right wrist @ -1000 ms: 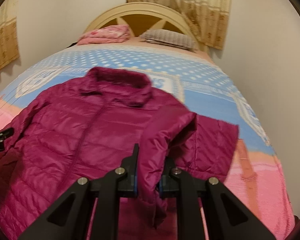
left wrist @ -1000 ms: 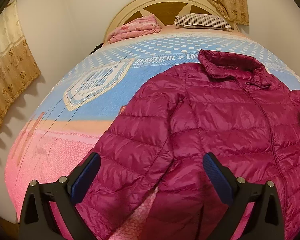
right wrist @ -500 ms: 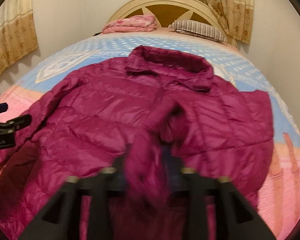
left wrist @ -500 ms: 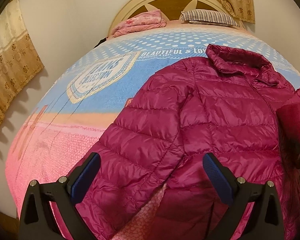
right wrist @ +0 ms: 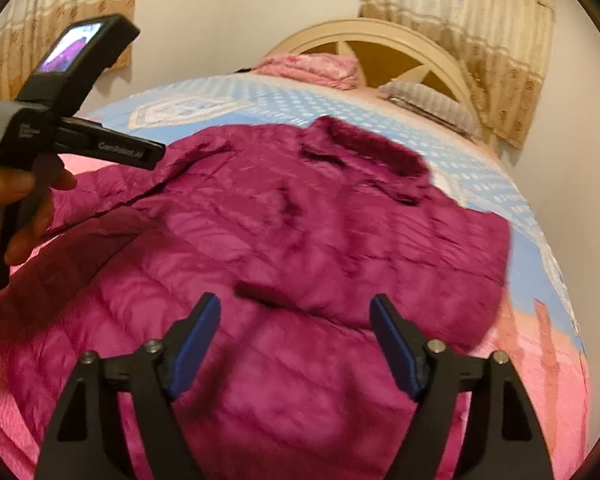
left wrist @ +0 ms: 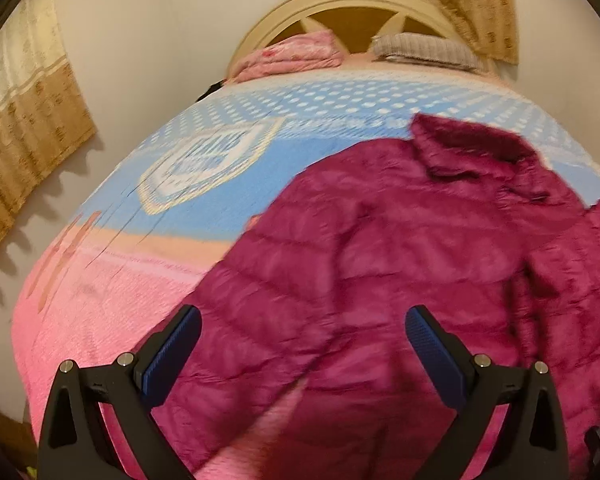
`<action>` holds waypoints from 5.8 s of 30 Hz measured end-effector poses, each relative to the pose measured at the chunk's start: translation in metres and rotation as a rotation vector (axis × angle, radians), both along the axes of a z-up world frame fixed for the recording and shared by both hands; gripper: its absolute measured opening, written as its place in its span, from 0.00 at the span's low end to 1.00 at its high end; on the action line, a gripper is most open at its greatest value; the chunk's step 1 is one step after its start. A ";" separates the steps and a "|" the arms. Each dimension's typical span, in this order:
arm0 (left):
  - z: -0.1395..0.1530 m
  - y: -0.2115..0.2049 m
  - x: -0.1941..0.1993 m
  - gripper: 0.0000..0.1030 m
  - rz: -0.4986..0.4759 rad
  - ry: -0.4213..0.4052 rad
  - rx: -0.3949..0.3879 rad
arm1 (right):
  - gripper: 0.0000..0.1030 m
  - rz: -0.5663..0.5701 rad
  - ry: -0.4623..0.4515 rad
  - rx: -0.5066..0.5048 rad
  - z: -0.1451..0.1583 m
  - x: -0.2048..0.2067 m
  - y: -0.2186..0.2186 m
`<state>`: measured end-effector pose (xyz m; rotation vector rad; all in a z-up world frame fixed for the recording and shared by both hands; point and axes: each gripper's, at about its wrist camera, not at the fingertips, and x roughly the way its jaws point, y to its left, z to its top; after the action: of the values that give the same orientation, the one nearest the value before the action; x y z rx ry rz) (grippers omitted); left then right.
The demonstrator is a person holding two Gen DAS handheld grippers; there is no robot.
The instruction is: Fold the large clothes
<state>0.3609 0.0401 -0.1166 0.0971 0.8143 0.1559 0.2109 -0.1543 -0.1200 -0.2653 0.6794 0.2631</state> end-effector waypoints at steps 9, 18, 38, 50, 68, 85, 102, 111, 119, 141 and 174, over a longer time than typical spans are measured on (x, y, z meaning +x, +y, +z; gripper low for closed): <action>-0.009 -0.088 0.019 0.99 -0.194 0.070 -0.139 | 0.87 -0.308 0.000 -0.019 -0.029 0.001 -0.103; -0.045 -0.140 0.043 0.46 -0.279 0.176 -0.152 | 0.87 -0.388 0.038 0.061 -0.051 -0.003 -0.140; -0.047 -0.096 0.028 0.16 -0.218 0.089 0.090 | 0.94 -0.393 0.121 0.070 -0.067 -0.004 -0.151; -0.002 -0.078 0.007 0.86 -0.114 -0.122 0.147 | 0.94 -0.372 0.135 0.125 -0.062 -0.007 -0.156; -0.059 -0.123 0.059 0.86 -0.139 -0.019 0.064 | 0.66 -0.235 -0.010 0.253 0.002 0.116 -0.146; -0.090 -0.108 0.077 0.98 -0.112 0.074 -0.052 | 0.63 -0.262 0.167 0.181 -0.069 0.160 -0.128; -0.092 -0.105 0.078 0.99 -0.098 0.076 -0.071 | 0.64 -0.335 0.178 0.125 -0.064 0.184 -0.134; -0.092 -0.101 0.078 0.99 -0.098 0.083 -0.107 | 0.79 -0.252 0.126 0.195 -0.021 0.124 -0.115; -0.092 -0.100 0.078 0.99 -0.096 0.084 -0.119 | 0.80 -0.209 0.195 0.158 -0.069 0.125 -0.094; -0.009 0.088 -0.047 0.99 0.126 -0.019 0.110 | 0.85 -0.236 0.168 0.122 -0.072 0.122 -0.090; 0.060 0.132 -0.075 0.03 0.144 -0.163 0.032 | 0.89 -0.258 0.143 0.157 -0.054 0.113 -0.107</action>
<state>0.2856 0.1722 -0.0563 0.0553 0.6559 0.3094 0.3235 -0.2615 -0.1736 -0.0077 0.8211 0.0878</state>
